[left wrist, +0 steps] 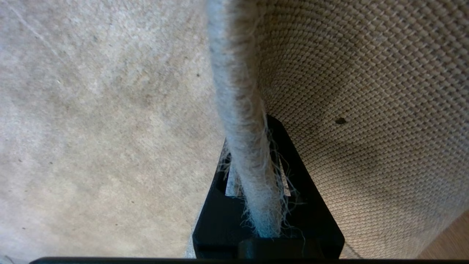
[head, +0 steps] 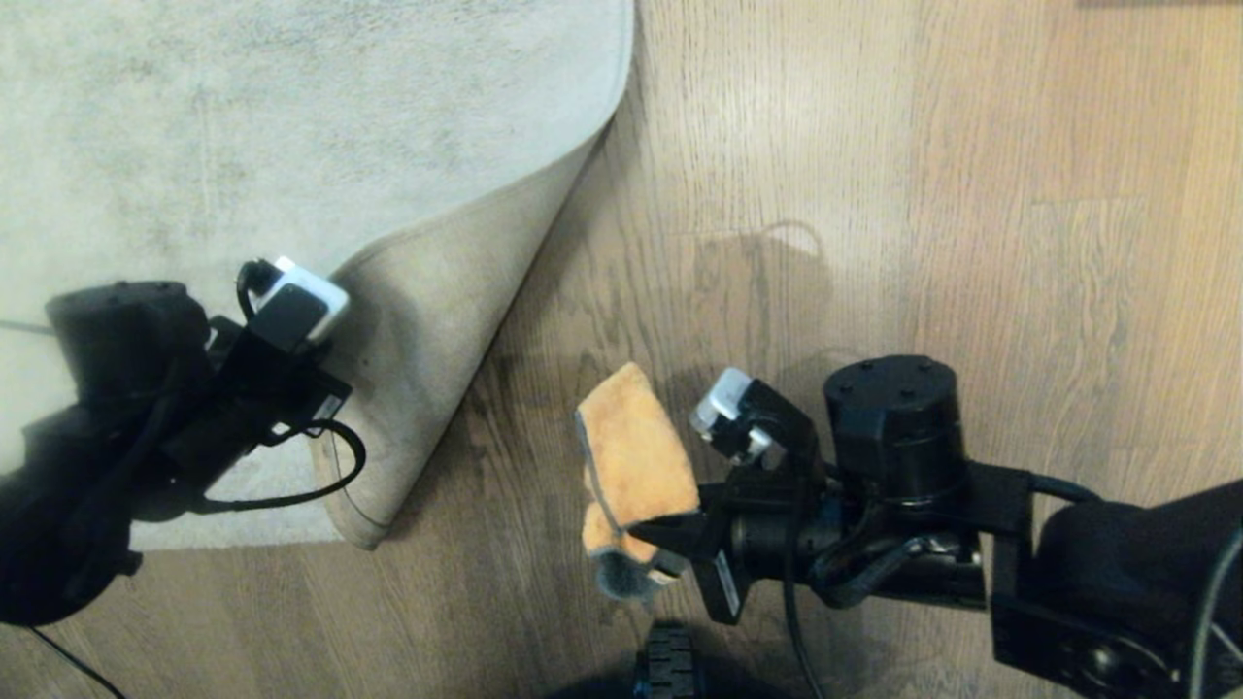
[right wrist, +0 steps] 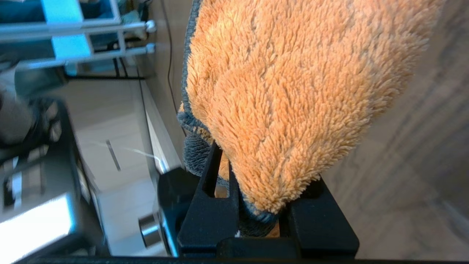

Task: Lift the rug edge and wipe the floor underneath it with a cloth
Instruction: Wipe the floor under the carpet with a rag

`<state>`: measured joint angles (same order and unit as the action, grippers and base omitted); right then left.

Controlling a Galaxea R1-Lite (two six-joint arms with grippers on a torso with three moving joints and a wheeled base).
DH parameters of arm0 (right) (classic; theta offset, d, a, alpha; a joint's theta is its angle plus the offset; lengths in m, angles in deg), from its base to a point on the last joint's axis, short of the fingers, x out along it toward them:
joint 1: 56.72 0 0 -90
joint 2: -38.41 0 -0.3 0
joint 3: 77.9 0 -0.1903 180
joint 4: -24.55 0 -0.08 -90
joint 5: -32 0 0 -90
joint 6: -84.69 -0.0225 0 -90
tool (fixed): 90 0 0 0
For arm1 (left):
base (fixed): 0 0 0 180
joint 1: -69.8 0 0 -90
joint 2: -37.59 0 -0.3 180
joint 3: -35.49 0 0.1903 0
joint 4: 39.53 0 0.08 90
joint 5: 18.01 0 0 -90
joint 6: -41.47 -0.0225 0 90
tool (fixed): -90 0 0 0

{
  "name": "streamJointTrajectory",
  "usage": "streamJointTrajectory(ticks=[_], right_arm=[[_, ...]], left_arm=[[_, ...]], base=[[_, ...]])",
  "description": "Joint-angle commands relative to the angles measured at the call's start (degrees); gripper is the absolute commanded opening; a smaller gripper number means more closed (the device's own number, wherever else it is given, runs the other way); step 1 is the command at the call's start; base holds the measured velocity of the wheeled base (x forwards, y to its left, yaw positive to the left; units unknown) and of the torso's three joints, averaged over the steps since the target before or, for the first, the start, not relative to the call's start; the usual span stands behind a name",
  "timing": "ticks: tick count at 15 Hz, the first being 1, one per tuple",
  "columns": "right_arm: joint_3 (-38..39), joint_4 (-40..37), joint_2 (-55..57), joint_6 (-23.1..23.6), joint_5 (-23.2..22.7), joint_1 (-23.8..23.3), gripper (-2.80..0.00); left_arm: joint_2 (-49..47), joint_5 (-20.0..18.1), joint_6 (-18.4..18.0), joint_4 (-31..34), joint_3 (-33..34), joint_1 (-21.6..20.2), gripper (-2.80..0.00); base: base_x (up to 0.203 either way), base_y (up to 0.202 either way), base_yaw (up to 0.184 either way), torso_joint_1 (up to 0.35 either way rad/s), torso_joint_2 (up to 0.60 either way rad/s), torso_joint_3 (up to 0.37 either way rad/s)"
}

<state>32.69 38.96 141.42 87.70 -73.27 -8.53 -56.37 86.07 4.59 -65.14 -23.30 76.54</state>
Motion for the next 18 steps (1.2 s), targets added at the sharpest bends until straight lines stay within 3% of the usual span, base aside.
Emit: streamJointTrajectory(ticks=[1, 7, 13, 18], right_arm=[[-5.46, 0.19, 7.79, -2.67, 1.47, 1.38, -2.80], [-17.50, -0.34, 17.65, -16.41, 9.17, 4.58, -2.80], [-28.50, -1.35, 25.53, -19.90, 12.86, 5.35, -2.80], [-28.92, -2.01, 27.71, -22.91, 14.85, 9.57, -2.80]], left_arm=[[0.01, 1.37, -0.21, -0.25, -1.41, 0.37, -2.80], [-0.25, 3.70, -0.12, -0.24, -3.62, 1.35, -2.80], [-0.69, 5.00, -0.03, -0.24, -3.79, 2.49, -2.80], [-1.22, 6.22, -0.12, -0.24, -4.57, 2.57, -2.80]], base=[[0.000, 0.000, 0.000, 0.000, 0.00, 0.000], [0.000, 0.000, 0.000, 0.000, 0.00, 0.000], [0.000, 0.000, 0.000, 0.000, 0.00, 0.000], [0.000, 0.000, 0.000, 0.000, 0.00, 0.000]])
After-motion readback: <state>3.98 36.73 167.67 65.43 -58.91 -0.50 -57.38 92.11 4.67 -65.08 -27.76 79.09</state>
